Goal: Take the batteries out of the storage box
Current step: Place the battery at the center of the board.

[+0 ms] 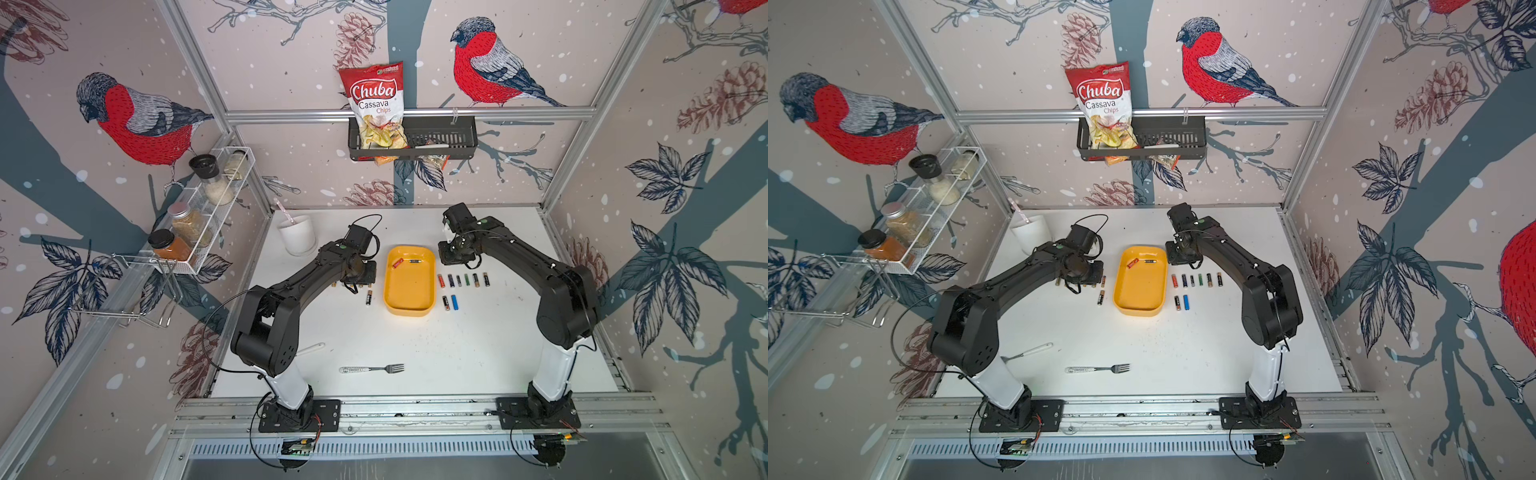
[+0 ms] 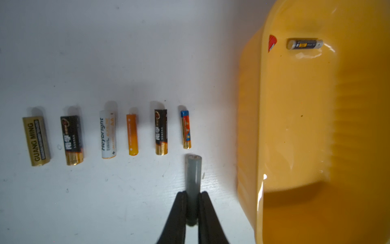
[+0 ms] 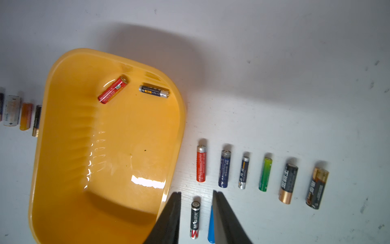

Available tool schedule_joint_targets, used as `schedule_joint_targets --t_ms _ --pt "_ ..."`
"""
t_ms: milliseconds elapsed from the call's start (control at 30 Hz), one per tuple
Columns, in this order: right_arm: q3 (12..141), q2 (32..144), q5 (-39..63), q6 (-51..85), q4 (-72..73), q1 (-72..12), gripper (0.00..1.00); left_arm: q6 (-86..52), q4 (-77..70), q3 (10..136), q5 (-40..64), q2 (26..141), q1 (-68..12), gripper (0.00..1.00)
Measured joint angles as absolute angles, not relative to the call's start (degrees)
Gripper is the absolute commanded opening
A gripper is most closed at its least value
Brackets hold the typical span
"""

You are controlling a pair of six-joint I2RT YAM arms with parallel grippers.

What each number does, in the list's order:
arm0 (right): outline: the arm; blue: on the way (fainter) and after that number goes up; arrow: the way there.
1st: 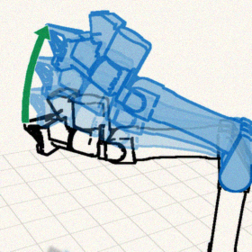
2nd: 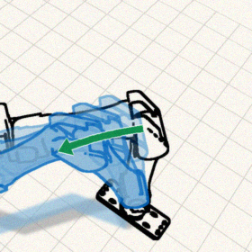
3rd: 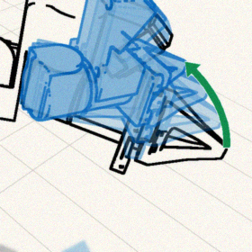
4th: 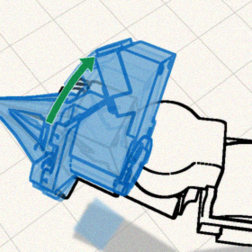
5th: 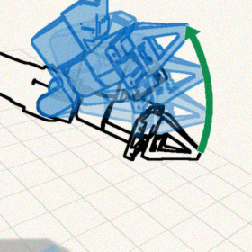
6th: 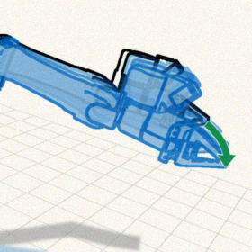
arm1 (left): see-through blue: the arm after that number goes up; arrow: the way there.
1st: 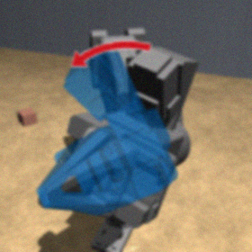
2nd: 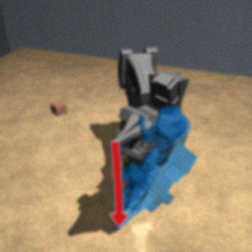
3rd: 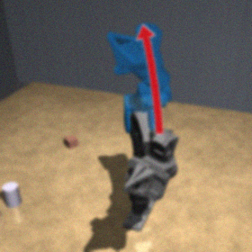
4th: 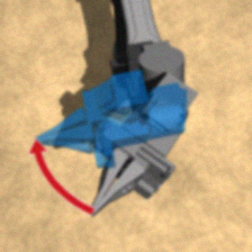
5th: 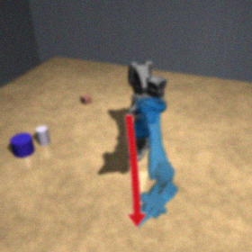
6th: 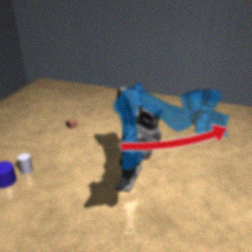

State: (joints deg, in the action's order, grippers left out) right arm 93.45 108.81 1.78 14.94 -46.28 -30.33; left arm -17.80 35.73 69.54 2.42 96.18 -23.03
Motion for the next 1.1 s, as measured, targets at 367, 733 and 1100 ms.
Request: schedule_joint_targets --t_ms 367,733,1100 --pt "100.73 113.14 1.54 14.94 -48.66 -33.15 0.33 -19.14 32.64 61.41 2.98 92.79 -20.95 0.15" --pt "103.28 114.91 1.52 14.76 -50.26 -33.43 0.33 -19.53 29.15 57.6 4.34 94.13 -20.75 0.15" --pt "104.62 115.61 1.52 14.74 -51.42 -33.45 0.33 -19.53 26.24 56.21 4.75 96.47 -20.75 0.15"
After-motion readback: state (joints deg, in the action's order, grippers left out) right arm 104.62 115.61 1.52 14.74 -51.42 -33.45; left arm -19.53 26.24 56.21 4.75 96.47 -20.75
